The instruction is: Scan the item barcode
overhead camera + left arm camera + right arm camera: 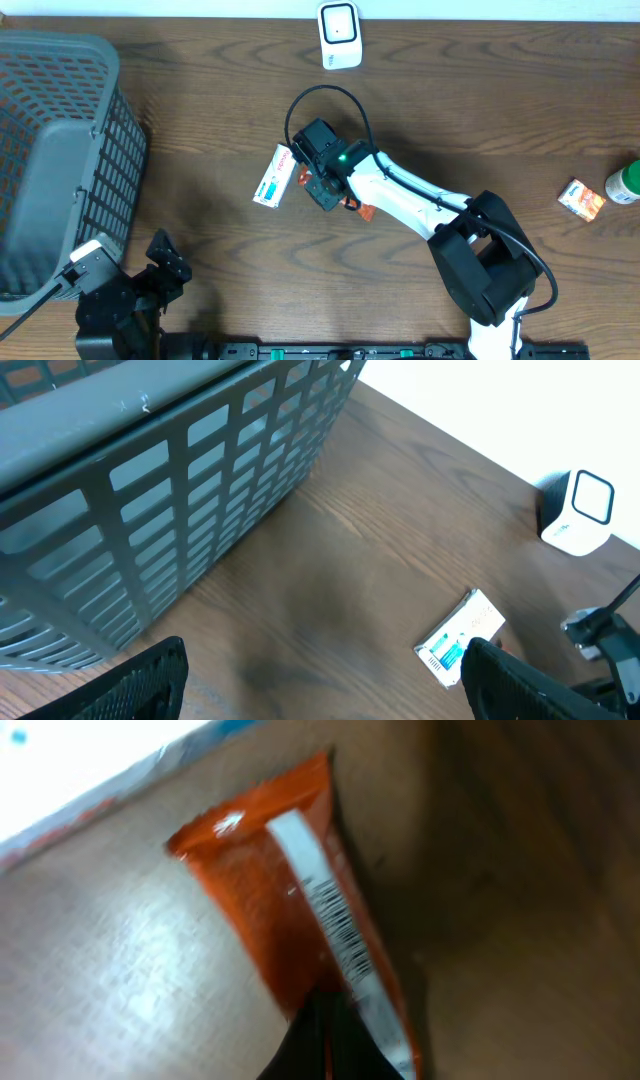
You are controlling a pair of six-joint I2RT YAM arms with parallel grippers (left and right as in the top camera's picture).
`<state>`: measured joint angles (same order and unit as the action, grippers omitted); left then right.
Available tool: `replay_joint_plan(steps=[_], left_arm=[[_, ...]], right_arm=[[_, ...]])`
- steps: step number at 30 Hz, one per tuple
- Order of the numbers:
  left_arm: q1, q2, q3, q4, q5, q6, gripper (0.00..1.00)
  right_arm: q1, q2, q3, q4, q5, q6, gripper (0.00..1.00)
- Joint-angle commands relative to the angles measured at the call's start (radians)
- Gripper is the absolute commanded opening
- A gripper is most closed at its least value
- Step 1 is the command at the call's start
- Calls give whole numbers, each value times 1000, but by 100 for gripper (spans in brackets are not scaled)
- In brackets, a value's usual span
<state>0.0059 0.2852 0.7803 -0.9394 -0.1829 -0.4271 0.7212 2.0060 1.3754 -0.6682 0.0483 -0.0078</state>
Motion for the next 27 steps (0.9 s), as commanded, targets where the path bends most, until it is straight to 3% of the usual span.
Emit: replay_joint_plan(steps=[1, 11, 19, 20, 21, 22, 27], left_arm=[[5, -5, 5, -3, -5, -9, 88], [5, -5, 5, -3, -5, -9, 88], [5, -5, 5, -3, -6, -9, 88], [5, -5, 5, -3, -6, -9, 88], [5, -5, 5, -3, -6, -9, 88], [5, -5, 5, -3, -6, -9, 88], [5, -5, 5, -3, -5, -9, 88]], right_arm=[[13, 32, -4, -36, -119, 14, 1], [29, 42, -48, -26, -132, 11, 1], [2, -127, 18, -88, -242, 70, 1], [-12, -153, 19, -104, -279, 81, 12], [-30, -179, 19, -123, -316, 95, 35], [-52, -199, 19, -145, -352, 111, 50], [-206, -241, 19, -263, -579, 190, 75]])
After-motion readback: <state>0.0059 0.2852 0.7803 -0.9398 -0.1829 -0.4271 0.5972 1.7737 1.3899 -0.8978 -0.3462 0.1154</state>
